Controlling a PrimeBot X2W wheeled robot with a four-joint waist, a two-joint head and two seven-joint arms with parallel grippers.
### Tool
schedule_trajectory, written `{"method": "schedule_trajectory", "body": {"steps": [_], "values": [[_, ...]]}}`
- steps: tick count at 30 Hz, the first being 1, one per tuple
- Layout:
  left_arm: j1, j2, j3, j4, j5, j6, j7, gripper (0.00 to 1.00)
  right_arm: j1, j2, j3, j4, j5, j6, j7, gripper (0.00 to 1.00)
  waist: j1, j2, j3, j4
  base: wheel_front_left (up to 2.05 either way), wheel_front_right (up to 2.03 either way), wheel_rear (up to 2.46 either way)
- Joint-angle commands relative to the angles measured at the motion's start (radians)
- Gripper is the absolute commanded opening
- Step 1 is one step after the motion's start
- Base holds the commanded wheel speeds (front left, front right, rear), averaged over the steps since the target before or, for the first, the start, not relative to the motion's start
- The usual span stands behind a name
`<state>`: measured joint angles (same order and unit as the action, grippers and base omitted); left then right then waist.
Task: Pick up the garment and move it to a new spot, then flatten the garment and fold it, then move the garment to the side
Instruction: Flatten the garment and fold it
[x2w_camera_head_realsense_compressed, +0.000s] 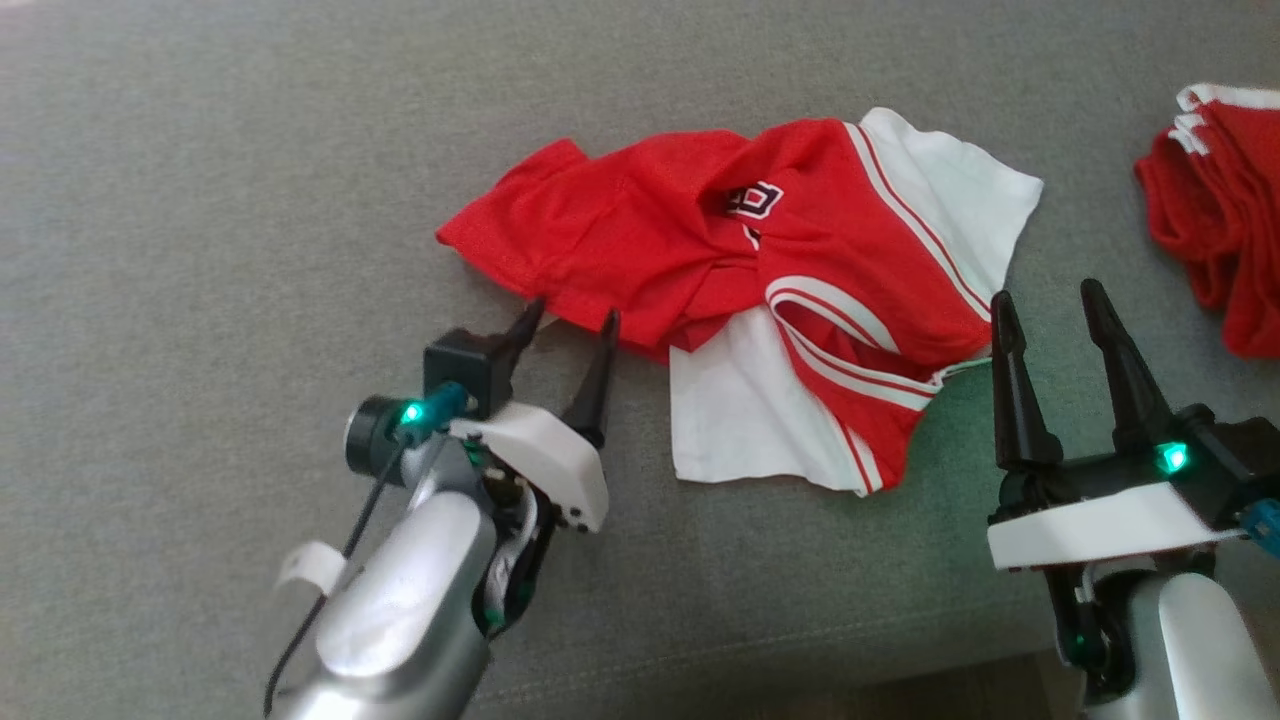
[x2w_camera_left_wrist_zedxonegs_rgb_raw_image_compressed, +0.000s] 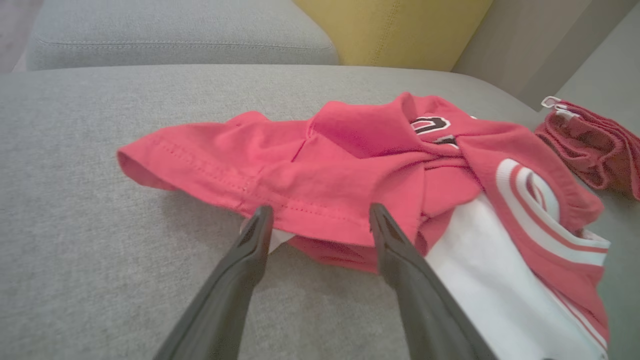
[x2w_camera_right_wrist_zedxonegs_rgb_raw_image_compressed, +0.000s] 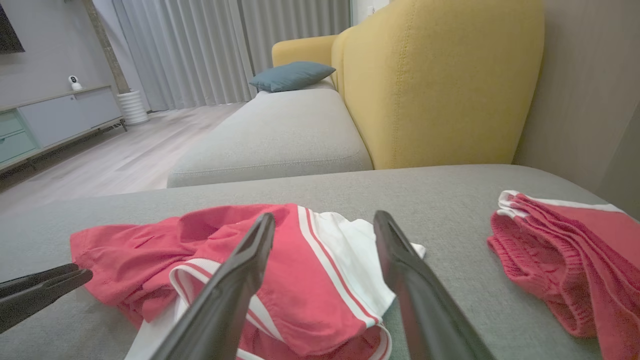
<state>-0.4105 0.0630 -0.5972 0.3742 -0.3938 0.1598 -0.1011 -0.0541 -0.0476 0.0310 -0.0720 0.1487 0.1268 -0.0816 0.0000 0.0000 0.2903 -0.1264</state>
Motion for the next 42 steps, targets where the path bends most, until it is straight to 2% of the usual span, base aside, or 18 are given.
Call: {"method": "schedule_trajectory", "body": {"steps": [1, 8, 16, 17, 19, 24, 31, 35, 42], "values": [[-0.046, 0.000, 0.038, -0.007, -0.010, 0.005, -0.012, 1.00, -0.027, -0.003, 0.023, -0.033, 0.008, 0.004, -0.011, 1.00, 0.0000, 0.0000, 0.012, -0.011, 0.00, 0.00, 0.00], [-0.085, -0.002, 0.055, 0.086, -0.032, 0.007, -0.009, 1.00, -0.033, -0.003, 0.022, -0.025, 0.024, 0.004, -0.018, 1.00, 0.0000, 0.0000, 0.025, -0.020, 0.00, 0.00, 0.00], [-0.143, -0.003, 0.042, 0.176, -0.048, -0.019, 0.037, 1.00, -0.042, -0.003, 0.030, -0.023, 0.038, 0.004, -0.021, 1.00, 0.0000, 0.0000, 0.030, -0.023, 0.00, 0.00, 0.00], [-0.149, -0.003, 0.041, 0.182, -0.050, -0.023, 0.036, 0.81, -0.043, -0.003, 0.031, -0.023, 0.040, 0.004, -0.021, 1.00, 0.0000, 0.0000, 0.029, -0.024, 0.00, 0.00, 0.00], [-0.155, -0.004, 0.038, 0.189, -0.051, -0.026, 0.035, 0.00, -0.042, -0.003, 0.029, -0.022, 0.042, 0.004, -0.022, 1.00, 0.0000, 0.0000, 0.029, -0.025, 0.00, 0.00, 0.00], [-0.159, 0.002, 0.029, 0.189, -0.051, -0.042, 0.011, 0.00, -0.037, -0.003, 0.025, -0.016, 0.050, 0.004, -0.022, 1.00, 0.0000, 0.0000, 0.025, -0.027, 0.00, 0.00, 0.00], [-0.105, 0.047, 0.040, 0.107, -0.050, -0.028, -0.038, 0.00, -0.025, -0.003, 0.013, -0.010, 0.056, 0.004, -0.020, 1.00, 0.0000, 0.0000, -0.003, -0.012, 0.00, 0.00, 0.00], [-0.031, 0.106, 0.049, -0.006, -0.049, -0.006, -0.024, 0.00, -0.012, -0.003, 0.004, -0.007, 0.061, 0.004, -0.016, 1.00, 0.0000, 0.0000, -0.029, 0.010, 0.00, 0.00, 0.00], [0.122, 0.255, 0.070, -0.241, -0.046, 0.054, 0.099, 0.00, 0.011, -0.003, -0.019, -0.010, 0.061, 0.004, -0.002, 1.00, 0.0000, 0.0000, -0.061, 0.061, 0.00, 0.00, 0.00]]}}
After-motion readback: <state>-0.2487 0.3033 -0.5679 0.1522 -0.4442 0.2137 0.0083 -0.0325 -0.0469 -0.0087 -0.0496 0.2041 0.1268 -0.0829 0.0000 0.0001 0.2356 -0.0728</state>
